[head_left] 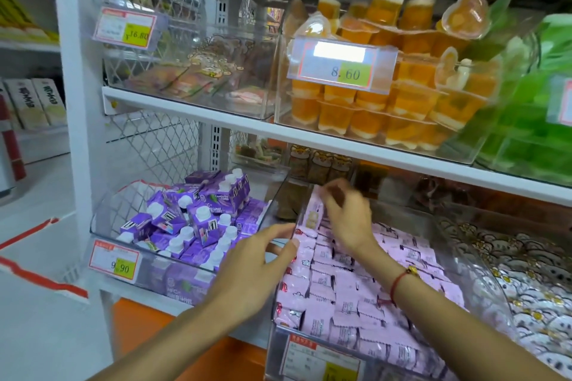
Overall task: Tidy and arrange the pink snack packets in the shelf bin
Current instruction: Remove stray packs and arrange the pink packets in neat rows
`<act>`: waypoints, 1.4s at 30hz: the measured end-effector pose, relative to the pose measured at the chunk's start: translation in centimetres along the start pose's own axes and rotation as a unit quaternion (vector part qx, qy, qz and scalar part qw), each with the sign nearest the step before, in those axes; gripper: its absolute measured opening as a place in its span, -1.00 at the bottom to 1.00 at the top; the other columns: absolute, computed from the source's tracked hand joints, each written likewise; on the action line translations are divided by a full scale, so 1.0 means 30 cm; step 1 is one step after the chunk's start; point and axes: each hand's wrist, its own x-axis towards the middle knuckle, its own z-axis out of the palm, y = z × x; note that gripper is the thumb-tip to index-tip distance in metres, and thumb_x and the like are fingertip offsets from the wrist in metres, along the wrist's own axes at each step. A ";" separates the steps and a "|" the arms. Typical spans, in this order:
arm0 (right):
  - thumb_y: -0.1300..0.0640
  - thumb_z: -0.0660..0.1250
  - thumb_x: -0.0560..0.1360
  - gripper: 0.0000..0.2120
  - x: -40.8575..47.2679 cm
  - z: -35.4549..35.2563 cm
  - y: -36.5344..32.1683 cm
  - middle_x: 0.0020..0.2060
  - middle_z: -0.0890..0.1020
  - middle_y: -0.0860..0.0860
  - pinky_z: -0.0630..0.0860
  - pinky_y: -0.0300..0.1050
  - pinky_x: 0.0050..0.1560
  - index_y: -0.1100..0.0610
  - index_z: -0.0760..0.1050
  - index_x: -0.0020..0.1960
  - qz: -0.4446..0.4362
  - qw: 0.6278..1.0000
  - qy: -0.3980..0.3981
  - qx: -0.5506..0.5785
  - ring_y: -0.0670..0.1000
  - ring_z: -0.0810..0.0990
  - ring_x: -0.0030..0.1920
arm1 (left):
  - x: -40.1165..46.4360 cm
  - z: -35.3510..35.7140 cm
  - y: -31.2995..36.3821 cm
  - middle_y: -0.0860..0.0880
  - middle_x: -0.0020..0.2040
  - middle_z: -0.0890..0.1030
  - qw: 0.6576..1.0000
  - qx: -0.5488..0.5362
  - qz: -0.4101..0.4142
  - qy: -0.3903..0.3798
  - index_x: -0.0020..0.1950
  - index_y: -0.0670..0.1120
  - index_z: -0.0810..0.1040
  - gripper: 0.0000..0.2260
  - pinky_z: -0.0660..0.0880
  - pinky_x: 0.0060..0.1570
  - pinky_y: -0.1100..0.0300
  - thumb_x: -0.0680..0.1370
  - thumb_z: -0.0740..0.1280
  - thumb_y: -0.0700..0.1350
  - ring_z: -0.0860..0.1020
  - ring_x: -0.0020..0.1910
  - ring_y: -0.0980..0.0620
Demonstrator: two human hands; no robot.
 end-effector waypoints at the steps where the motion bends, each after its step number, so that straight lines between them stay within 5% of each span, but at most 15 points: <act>1: 0.10 0.25 0.58 -0.91 -0.009 -0.012 -0.016 -0.32 0.55 -0.09 0.36 -0.39 -0.47 0.07 0.48 -0.09 0.006 0.999 0.042 0.033 -0.22 0.49 -0.45 | 0.000 0.001 -0.001 0.25 0.02 0.64 1.000 -0.008 -0.001 0.000 0.22 0.19 0.54 -0.75 0.47 0.17 0.16 0.56 0.26 0.13 0.56 0.01 0.31; 4: 0.18 0.24 0.58 -0.86 -0.043 -0.078 -0.063 -0.30 0.57 -0.04 0.32 -0.45 -0.54 0.03 0.48 -0.14 0.065 0.975 0.155 0.142 -0.24 0.48 -0.48 | 0.001 0.004 -0.003 0.20 0.07 0.63 0.998 -0.060 -0.020 0.016 0.27 0.13 0.53 -0.71 0.46 0.21 0.16 0.57 0.25 0.10 0.56 0.05 0.29; 7: 0.10 0.22 0.59 -0.91 -0.061 -0.164 -0.076 -0.14 0.62 0.03 0.55 -0.29 -0.21 0.07 0.49 -0.03 0.196 0.928 0.202 0.244 -0.08 0.60 -0.22 | 0.005 -0.004 0.007 0.21 0.17 0.56 0.992 -0.109 -0.003 0.069 0.29 0.14 0.48 -0.62 0.46 0.21 0.17 0.50 0.24 0.20 0.52 0.16 0.25; 10: 0.17 0.23 0.59 -0.88 -0.120 -0.206 -0.086 -0.16 0.65 0.07 0.57 -0.29 -0.33 0.19 0.50 0.04 0.300 0.864 0.140 0.379 -0.08 0.61 -0.29 | -0.012 -0.019 0.034 0.33 0.24 0.43 0.988 -0.037 0.127 0.078 0.33 0.26 0.36 -0.52 0.40 0.10 0.45 0.44 0.35 0.22 0.41 0.22 0.36; 13: 0.28 0.22 0.56 -0.87 -0.195 -0.206 -0.115 -0.28 0.66 0.09 0.51 -0.36 -0.44 0.28 0.52 0.03 0.343 0.812 0.054 0.469 -0.08 0.62 -0.35 | -0.021 -0.012 0.051 0.35 0.33 0.31 0.965 0.088 0.242 0.041 0.38 0.29 0.30 -0.40 0.37 0.16 0.36 0.43 0.48 0.01 0.35 0.28 0.31; 17: 0.27 0.23 0.55 -0.88 -0.229 -0.217 -0.156 -0.44 0.65 0.01 0.54 -0.34 -0.41 0.25 0.54 -0.07 0.346 0.780 -0.017 0.520 -0.13 0.63 -0.42 | -0.022 -0.017 0.060 0.29 0.16 0.54 0.960 0.087 0.254 0.078 0.20 0.11 0.57 -0.66 0.44 0.12 0.32 0.47 0.45 -0.15 0.48 0.14 0.30; 19: 0.16 0.27 0.56 -0.86 -0.230 -0.221 -0.164 -0.36 0.65 0.02 0.59 -0.29 -0.34 0.24 0.54 -0.03 0.333 0.806 -0.050 0.486 -0.08 0.65 -0.36 | -0.011 -0.030 0.065 0.24 0.06 0.64 0.981 -0.027 0.179 0.073 0.13 0.04 0.62 -0.72 0.47 0.01 0.38 0.46 0.45 -0.21 0.55 0.02 0.33; 21: -0.08 0.30 0.50 -0.68 -0.234 -0.216 -0.156 -0.13 0.63 -0.01 0.61 -0.22 -0.20 0.15 0.52 0.10 0.292 0.872 -0.084 0.384 -0.09 0.64 -0.18 | 0.008 -0.041 0.070 0.13 -0.07 0.70 0.981 -0.168 0.072 0.056 0.07 -0.01 0.64 -0.78 0.52 -0.17 0.39 0.46 0.44 -0.22 0.61 -0.14 0.30; 25: -0.31 0.34 0.29 -0.33 -0.256 -0.214 -0.145 0.30 0.32 -0.29 0.34 -0.35 0.12 -0.26 0.23 0.36 0.077 0.974 -0.104 0.185 -0.33 0.37 0.22 | 0.021 -0.052 0.082 0.06 -0.29 0.69 0.954 -0.278 -0.072 0.089 -0.11 -0.04 0.66 -0.86 0.48 -0.47 0.36 0.50 0.36 -0.01 0.65 -0.30 0.18; 28: -0.23 0.34 0.37 -0.37 -0.263 -0.202 -0.142 0.30 0.25 -0.45 0.24 -0.53 0.15 -0.37 0.18 0.37 -0.016 0.978 -0.142 0.153 -0.39 0.24 0.31 | 0.014 -0.053 0.092 0.03 -0.28 0.70 0.964 -0.247 -0.042 0.094 -0.18 -0.03 0.68 -0.75 0.41 -0.51 0.40 0.48 0.33 0.11 0.66 -0.33 0.14; 32: -0.12 0.41 0.40 -0.68 -0.258 -0.191 -0.122 0.11 0.55 -0.24 0.43 -0.27 0.11 -0.20 0.48 0.14 -0.030 0.984 -0.090 0.148 -0.20 0.49 0.15 | 0.008 -0.046 0.094 0.06 -0.25 0.70 0.973 -0.219 0.009 0.077 -0.16 0.03 0.68 -0.66 0.43 -0.49 0.36 0.39 0.27 0.24 0.65 -0.31 0.15; 37: -0.01 0.50 0.34 -0.75 -0.257 -0.201 -0.107 -0.10 0.63 -0.17 0.45 -0.42 -0.13 -0.01 0.56 -0.03 -0.016 0.980 -0.069 0.188 -0.22 0.57 -0.06 | 0.001 -0.021 0.097 0.14 -0.14 0.70 0.967 -0.248 0.044 0.036 0.05 0.06 0.53 -0.74 0.50 -0.27 0.42 0.40 0.31 0.08 0.65 -0.11 0.24; 40: -0.05 0.49 0.35 -0.74 -0.260 -0.207 -0.094 0.01 0.57 -0.23 0.38 -0.31 0.07 -0.11 0.53 0.00 -0.017 0.987 -0.083 0.137 -0.21 0.48 0.10 | -0.006 -0.015 0.090 0.12 0.01 0.68 0.974 -0.205 0.093 0.031 0.14 0.04 0.52 -0.72 0.50 0.03 0.34 0.45 0.29 0.06 0.60 0.07 0.20; 42: -0.10 0.40 0.42 -0.65 -0.261 -0.211 -0.103 0.15 0.47 -0.33 0.27 -0.44 0.15 -0.23 0.45 0.18 -0.041 0.983 -0.124 0.129 -0.30 0.33 0.25 | -0.014 -0.013 0.095 0.11 0.06 0.66 0.975 -0.178 0.134 0.013 0.18 0.03 0.51 -0.74 0.47 0.12 0.30 0.51 0.28 0.02 0.59 0.12 0.17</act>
